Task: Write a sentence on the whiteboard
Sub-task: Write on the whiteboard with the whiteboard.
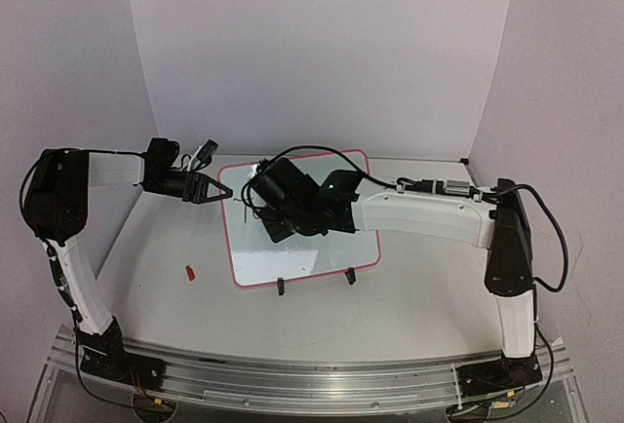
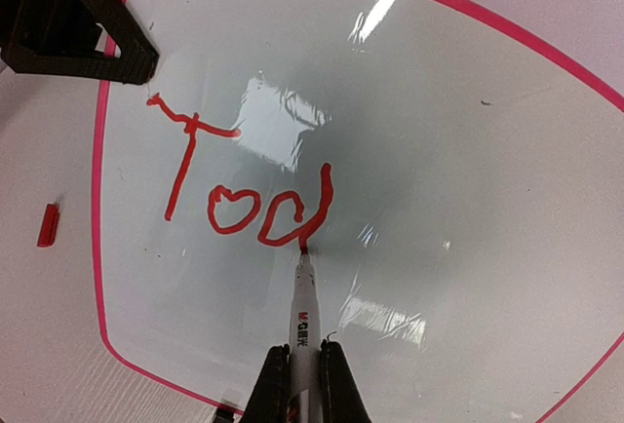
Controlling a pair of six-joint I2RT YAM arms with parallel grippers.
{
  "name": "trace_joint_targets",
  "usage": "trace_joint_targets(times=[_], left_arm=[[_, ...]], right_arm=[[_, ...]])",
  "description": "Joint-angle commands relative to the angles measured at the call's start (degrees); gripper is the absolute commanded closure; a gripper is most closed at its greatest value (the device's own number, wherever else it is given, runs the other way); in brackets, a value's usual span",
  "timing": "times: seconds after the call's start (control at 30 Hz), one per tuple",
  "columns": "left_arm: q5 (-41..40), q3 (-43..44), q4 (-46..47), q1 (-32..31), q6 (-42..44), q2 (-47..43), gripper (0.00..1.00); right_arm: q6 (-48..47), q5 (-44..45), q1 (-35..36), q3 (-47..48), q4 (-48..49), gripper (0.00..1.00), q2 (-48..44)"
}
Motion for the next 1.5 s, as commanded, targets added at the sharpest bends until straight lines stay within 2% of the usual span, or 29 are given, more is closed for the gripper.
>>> trace_joint_targets(times=[0.0, 0.5, 0.83, 1.13, 1.47], left_arm=[[-2.21, 0.08, -0.74, -1.63, 6.38, 1.19, 1.00], [-2.39, 0.43, -0.35, -1.67, 5.89, 1.72, 1.00], [-2.36, 0.52, 0.66, -1.67, 4.79, 2.10, 1.00], [-2.25, 0.49, 0.85, -1.66, 4.65, 1.99, 1.00], [-2.38, 0.52, 1.00, -1.63, 4.51, 2.28, 1.00]], right_arm=[[0.81, 1.40, -1.15, -1.53, -4.10, 1.00, -0.24], [-2.48, -2.11, -1.09, 4.72, -4.04, 1.00, -1.08], [0.46, -10.20, 0.94, -3.17, -1.22, 1.00, -11.15], [0.04, -3.57, 0.54, -5.17, -0.28, 1.00, -11.49], [0.55, -2.28, -1.86, -5.00, 1.85, 1.00, -8.83]])
